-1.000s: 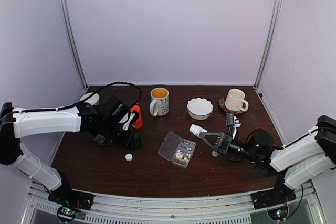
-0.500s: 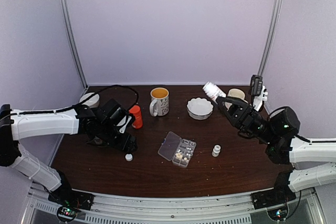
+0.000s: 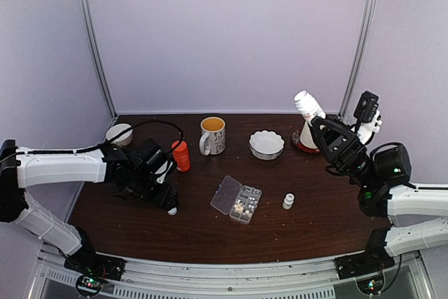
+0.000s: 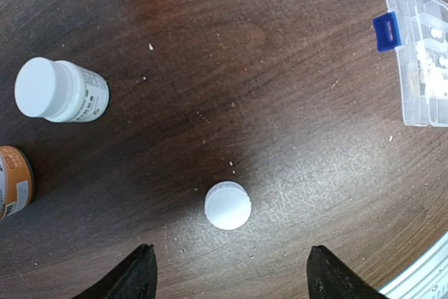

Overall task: Sort the pills into containers
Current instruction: Pick up the lid of the pill bottle from the center of the board.

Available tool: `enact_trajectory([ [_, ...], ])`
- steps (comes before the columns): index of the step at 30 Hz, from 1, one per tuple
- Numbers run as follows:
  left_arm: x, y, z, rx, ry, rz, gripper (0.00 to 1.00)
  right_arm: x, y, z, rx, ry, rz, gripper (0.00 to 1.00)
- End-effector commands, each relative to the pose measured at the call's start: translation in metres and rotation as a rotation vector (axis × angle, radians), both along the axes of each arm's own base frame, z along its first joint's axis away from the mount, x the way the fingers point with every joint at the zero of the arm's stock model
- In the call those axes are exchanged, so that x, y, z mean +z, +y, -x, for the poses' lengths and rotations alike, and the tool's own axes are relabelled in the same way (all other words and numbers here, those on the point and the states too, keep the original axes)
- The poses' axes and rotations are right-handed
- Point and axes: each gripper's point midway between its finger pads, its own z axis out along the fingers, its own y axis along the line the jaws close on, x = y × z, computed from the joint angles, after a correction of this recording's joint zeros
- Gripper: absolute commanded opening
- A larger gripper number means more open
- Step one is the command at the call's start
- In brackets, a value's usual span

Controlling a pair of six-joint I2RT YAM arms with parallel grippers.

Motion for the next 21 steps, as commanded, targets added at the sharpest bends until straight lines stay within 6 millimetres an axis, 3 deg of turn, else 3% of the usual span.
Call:
enact_trajectory([
  [1,-0.013,-0.008,0.000,-0.027,0.022,0.024,0.77,0.022,-0.004,0.026,0.061,-0.139,-0.023,0.00],
  [3,-0.019,-0.011,0.001,-0.032,0.039,0.025,0.77,0.025,0.003,0.030,0.100,-0.145,0.019,0.00],
  [5,-0.025,-0.011,0.001,-0.034,0.050,0.013,0.77,0.021,-0.004,0.011,0.012,-0.055,-0.006,0.00],
  [6,-0.027,-0.011,0.001,-0.033,0.055,0.008,0.77,0.019,-0.008,0.013,0.004,-0.055,-0.023,0.00],
  [9,-0.035,-0.010,0.002,-0.030,0.072,-0.008,0.76,0.031,0.003,0.049,0.178,-0.200,0.010,0.00],
  [12,-0.041,-0.007,0.002,-0.023,0.079,-0.029,0.76,0.031,0.006,0.031,0.136,-0.098,0.013,0.00],
  [16,-0.049,-0.004,0.000,-0.015,0.085,-0.059,0.72,0.033,-0.003,0.056,0.199,-0.203,-0.022,0.00],
  [21,-0.058,-0.002,-0.005,-0.010,0.083,-0.094,0.68,0.031,-0.003,0.050,0.191,-0.158,-0.019,0.00],
])
